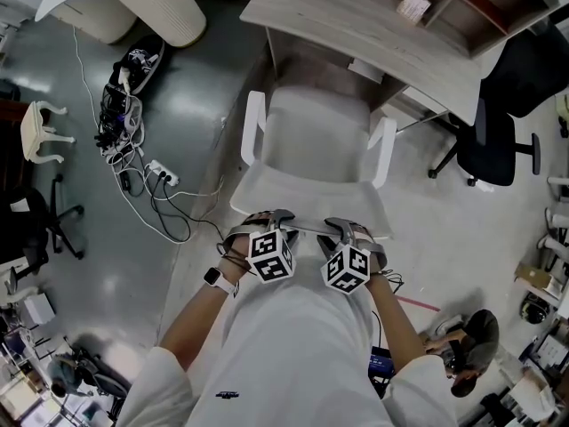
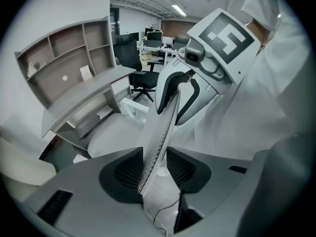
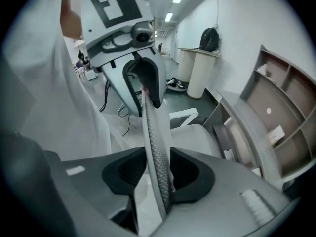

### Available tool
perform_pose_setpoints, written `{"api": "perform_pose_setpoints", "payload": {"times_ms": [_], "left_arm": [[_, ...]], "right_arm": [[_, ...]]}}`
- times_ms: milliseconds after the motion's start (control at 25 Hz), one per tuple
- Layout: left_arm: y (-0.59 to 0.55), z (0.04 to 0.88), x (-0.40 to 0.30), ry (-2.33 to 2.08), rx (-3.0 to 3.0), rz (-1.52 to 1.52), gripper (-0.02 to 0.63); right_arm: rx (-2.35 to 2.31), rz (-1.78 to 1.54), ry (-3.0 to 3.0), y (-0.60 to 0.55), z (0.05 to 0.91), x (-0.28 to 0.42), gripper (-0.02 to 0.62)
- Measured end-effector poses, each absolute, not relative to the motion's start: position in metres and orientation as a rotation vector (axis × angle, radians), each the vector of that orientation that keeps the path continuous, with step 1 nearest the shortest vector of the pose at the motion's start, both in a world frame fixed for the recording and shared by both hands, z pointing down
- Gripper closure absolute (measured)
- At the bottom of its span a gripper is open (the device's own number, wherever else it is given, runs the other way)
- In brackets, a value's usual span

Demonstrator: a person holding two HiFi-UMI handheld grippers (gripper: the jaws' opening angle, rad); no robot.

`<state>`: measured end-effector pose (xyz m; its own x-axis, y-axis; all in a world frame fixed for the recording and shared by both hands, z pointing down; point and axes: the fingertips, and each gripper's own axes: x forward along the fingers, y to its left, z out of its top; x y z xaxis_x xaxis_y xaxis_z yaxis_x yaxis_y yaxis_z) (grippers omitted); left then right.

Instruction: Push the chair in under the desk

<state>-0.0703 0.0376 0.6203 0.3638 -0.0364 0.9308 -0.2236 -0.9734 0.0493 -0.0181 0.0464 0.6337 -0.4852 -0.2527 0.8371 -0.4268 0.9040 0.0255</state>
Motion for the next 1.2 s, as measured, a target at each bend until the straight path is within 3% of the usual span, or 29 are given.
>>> {"api": "perform_pose_setpoints", "payload": {"times_ms": [80, 160, 1200], "left_arm": [[0.038, 0.621, -0.071, -0.234, 2.449, 1.687, 0.462], [0.037, 0.621, -0.071, -0.245, 2.446, 1.694, 0.462], [0.002, 0.622, -0.064, -0.276, 2.479, 1.736, 0.469]], "right_arm": [[0.435, 0.156, -2.053, 0.05, 0.638, -0.018, 0.471], [0.404, 0.128, -2.022, 0.05, 0.639, -0.018, 0.479], [0.455, 0.138, -2.041, 0.015, 0.637, -0.011, 0.477]]}}
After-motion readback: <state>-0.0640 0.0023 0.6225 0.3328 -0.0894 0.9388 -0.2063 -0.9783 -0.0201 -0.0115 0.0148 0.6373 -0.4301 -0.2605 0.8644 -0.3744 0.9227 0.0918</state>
